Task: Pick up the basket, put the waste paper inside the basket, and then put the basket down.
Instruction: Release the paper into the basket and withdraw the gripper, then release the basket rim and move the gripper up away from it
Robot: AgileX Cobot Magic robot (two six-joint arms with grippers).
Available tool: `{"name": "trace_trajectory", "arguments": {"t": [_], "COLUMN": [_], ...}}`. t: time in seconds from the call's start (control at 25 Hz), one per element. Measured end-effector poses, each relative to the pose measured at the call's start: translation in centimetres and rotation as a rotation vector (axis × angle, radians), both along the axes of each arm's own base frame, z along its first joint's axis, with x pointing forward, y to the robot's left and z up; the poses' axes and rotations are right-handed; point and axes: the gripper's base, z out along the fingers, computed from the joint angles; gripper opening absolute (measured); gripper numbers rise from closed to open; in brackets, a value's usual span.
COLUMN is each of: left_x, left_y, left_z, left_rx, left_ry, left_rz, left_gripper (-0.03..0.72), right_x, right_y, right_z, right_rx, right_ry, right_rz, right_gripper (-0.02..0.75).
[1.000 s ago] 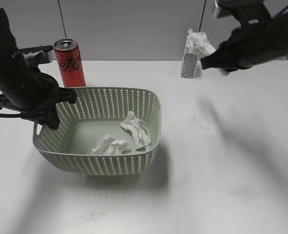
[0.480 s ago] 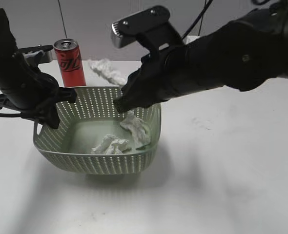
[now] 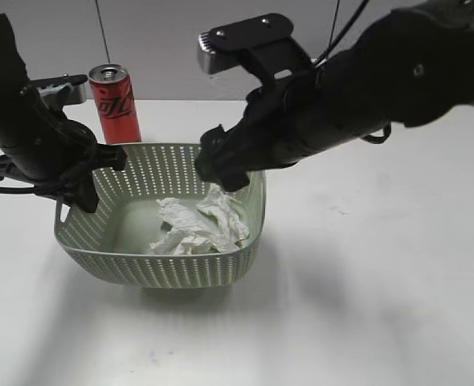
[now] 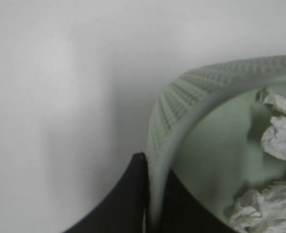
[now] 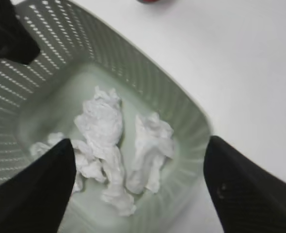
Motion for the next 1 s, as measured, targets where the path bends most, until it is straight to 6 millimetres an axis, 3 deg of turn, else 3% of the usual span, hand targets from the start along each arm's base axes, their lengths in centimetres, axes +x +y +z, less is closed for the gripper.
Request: {"name": "trace_trajectory", "arguments": {"t": [0.16, 0.4, 0.56, 0.68, 0.84, 1.0], "left_x": [0.0, -0.2, -0.1, 0.8, 3.0, 4.2], "left_y": [-0.1, -0.3, -0.5, -1.0, -2.9, -5.0], "left_z": [0.0, 0.1, 0.1, 0.6, 0.9, -1.0], "left_rx": [-0.008, -0.043, -0.053, -0.072, -0.087, -0.081], "left_ry": [0.006, 0.028, 0.024, 0.024, 0.028, 0.092], "left_rz": [0.005, 0.029, 0.034, 0.036, 0.017, 0.028], "left_gripper": [-0.001, -0.001, -0.001, -0.001, -0.001, -0.001], "right_x": [2.5, 6.9, 8.3, 8.5, 7.5, 5.5], "right_y": [-3.1, -10.3, -14.9, -17.3, -18.4, -19.0], "right_z": [1.4, 4.5, 6.6, 7.3, 8.1, 10.9], "right_rx": [-0.077, -0.172, -0.221, -0.250, -0.291, -0.282], "right_ry": [0.086, 0.171, 0.223, 0.274, 0.299, 0.233], "right_rz": [-0.098, -0.268, -0.342, -0.385, -0.385, -0.394], "right_gripper": [0.617, 0.603, 0.592, 0.582, 0.581, 0.580]}}
